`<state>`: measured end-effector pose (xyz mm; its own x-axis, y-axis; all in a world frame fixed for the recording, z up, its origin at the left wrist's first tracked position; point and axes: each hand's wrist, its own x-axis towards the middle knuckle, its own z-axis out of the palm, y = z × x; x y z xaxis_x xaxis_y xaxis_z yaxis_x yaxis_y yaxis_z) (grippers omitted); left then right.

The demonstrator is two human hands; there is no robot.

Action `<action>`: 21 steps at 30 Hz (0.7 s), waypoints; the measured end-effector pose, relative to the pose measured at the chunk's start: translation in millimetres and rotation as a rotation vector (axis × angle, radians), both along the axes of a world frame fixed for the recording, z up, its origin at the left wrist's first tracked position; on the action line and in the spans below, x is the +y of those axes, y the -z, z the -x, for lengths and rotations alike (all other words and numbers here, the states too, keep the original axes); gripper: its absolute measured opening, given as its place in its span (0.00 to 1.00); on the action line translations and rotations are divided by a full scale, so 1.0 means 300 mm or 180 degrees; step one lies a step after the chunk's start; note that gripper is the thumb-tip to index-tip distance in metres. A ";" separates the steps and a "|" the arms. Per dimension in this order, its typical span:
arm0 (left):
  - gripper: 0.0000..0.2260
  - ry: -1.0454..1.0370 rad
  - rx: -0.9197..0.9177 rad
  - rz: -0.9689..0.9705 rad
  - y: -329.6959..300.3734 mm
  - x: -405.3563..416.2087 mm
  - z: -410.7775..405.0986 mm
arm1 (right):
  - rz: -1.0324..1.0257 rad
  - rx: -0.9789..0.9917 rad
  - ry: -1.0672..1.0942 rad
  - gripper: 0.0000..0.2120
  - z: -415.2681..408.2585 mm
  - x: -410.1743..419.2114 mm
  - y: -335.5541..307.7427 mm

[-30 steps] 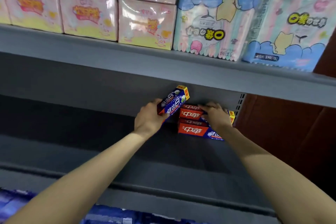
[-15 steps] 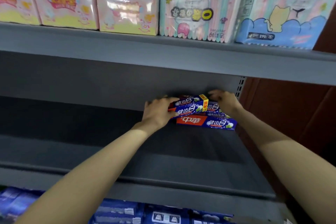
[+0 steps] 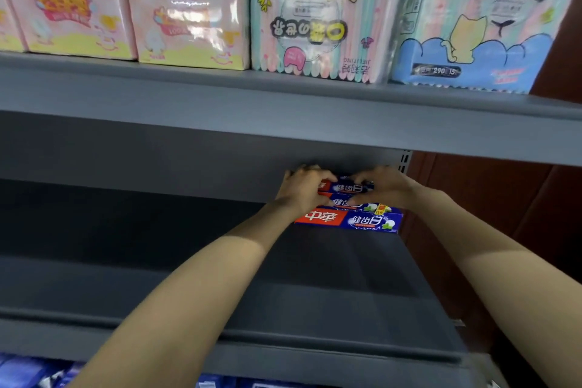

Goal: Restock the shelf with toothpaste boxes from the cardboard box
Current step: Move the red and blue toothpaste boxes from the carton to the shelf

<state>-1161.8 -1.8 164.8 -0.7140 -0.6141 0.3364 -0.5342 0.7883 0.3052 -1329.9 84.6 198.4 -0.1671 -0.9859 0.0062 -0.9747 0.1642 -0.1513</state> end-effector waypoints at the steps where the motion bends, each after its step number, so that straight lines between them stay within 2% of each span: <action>1: 0.24 -0.0009 0.0061 0.0030 0.006 0.001 -0.002 | 0.0051 -0.0017 -0.0023 0.23 0.005 -0.003 0.002; 4: 0.27 -0.0250 0.0342 -0.0074 0.020 -0.004 -0.031 | -0.0031 -0.0017 -0.0104 0.22 0.013 -0.007 -0.013; 7: 0.31 -0.0502 0.0738 -0.0765 0.024 -0.023 -0.088 | -0.0109 -0.0093 -0.0172 0.21 0.014 -0.001 -0.028; 10: 0.29 -0.0451 0.0917 -0.1296 0.029 -0.030 -0.129 | -0.0026 -0.0216 -0.0160 0.20 0.014 -0.007 -0.028; 15: 0.24 -0.0511 0.1140 -0.1373 0.038 -0.012 -0.117 | 0.0493 -0.0146 0.0224 0.20 -0.004 -0.020 0.064; 18: 0.22 -0.0534 0.1257 -0.1387 0.044 -0.008 -0.098 | 0.0967 -0.0275 0.0203 0.25 -0.046 -0.003 0.128; 21: 0.23 -0.0549 0.1233 -0.1393 0.047 -0.003 -0.072 | 0.0940 -0.0108 0.0160 0.28 -0.061 -0.004 0.120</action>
<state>-1140.2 -2.7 150.8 -0.4680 -0.8499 0.2420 -0.4284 0.4577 0.7791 -1311.6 83.4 162.5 -0.2207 -0.9327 0.2851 -0.9600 0.1562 -0.2322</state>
